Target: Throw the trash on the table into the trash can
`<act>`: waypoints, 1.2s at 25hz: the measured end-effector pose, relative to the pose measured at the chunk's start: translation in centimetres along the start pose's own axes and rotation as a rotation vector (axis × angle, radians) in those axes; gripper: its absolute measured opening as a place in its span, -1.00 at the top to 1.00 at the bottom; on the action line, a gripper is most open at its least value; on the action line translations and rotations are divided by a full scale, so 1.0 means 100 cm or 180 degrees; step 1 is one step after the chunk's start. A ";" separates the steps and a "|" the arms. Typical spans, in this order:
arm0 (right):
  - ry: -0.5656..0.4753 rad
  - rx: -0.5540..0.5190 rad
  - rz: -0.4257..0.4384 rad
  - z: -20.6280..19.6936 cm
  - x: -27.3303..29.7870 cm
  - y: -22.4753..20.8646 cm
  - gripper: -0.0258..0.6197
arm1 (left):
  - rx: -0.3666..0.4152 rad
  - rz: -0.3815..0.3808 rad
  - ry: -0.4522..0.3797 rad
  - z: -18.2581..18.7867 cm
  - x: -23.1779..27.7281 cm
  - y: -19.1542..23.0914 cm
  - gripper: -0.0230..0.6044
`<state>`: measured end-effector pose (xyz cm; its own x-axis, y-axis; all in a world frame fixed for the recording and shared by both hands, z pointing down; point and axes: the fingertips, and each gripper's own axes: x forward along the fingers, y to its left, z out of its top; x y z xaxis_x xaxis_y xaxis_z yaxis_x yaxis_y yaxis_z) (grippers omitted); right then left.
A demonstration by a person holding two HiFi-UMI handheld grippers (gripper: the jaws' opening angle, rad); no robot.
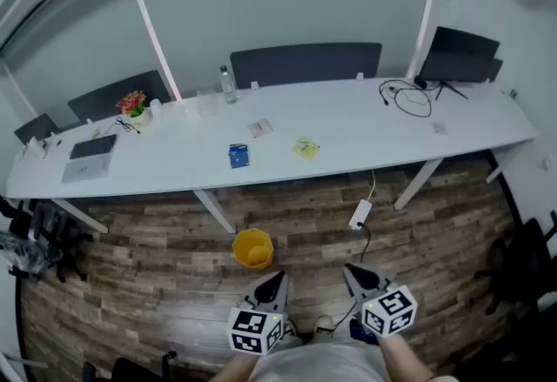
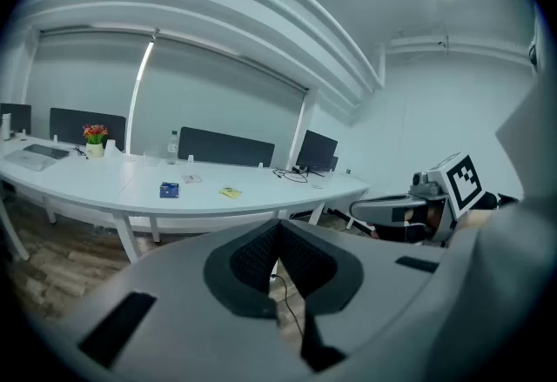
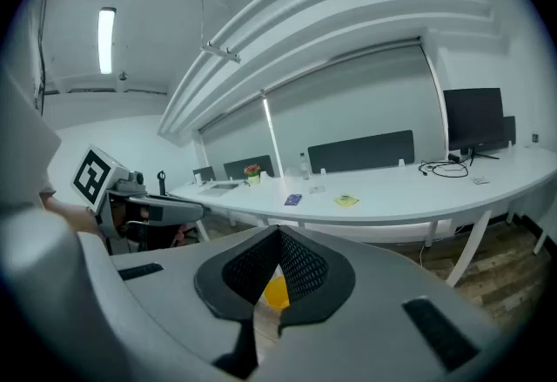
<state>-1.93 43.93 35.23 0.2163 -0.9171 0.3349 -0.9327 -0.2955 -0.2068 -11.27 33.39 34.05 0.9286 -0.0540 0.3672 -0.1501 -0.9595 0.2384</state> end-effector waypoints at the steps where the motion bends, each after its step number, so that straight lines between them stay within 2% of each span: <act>1: -0.0015 0.0002 -0.0002 0.001 0.002 0.001 0.83 | 0.0001 0.0002 -0.0007 0.001 0.000 0.002 0.93; 10: -0.0061 -0.0032 -0.0028 0.007 0.013 0.009 0.83 | 0.0008 -0.0046 -0.0028 0.003 -0.006 0.015 0.93; 14: -0.0210 -0.0164 -0.0119 0.019 0.016 0.018 0.82 | 0.0028 -0.0121 -0.0038 0.003 -0.011 0.022 0.93; 18: -0.0292 -0.0156 -0.0233 0.025 0.019 0.023 0.82 | 0.0077 -0.0189 -0.0025 0.002 -0.016 0.033 0.93; 24: -0.0247 -0.0022 -0.0482 0.016 0.019 0.006 0.82 | 0.0057 -0.0233 -0.0012 0.001 -0.015 0.046 0.93; 30: -0.0304 0.0000 -0.0542 0.021 0.033 -0.021 0.82 | 0.0058 -0.0240 -0.0014 0.009 0.011 0.058 0.93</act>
<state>1.34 40.96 34.88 0.3974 -0.8751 0.2764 -0.8803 -0.4485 -0.1544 -10.76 27.55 35.01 0.9385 0.0175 0.3448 -0.0735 -0.9657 0.2490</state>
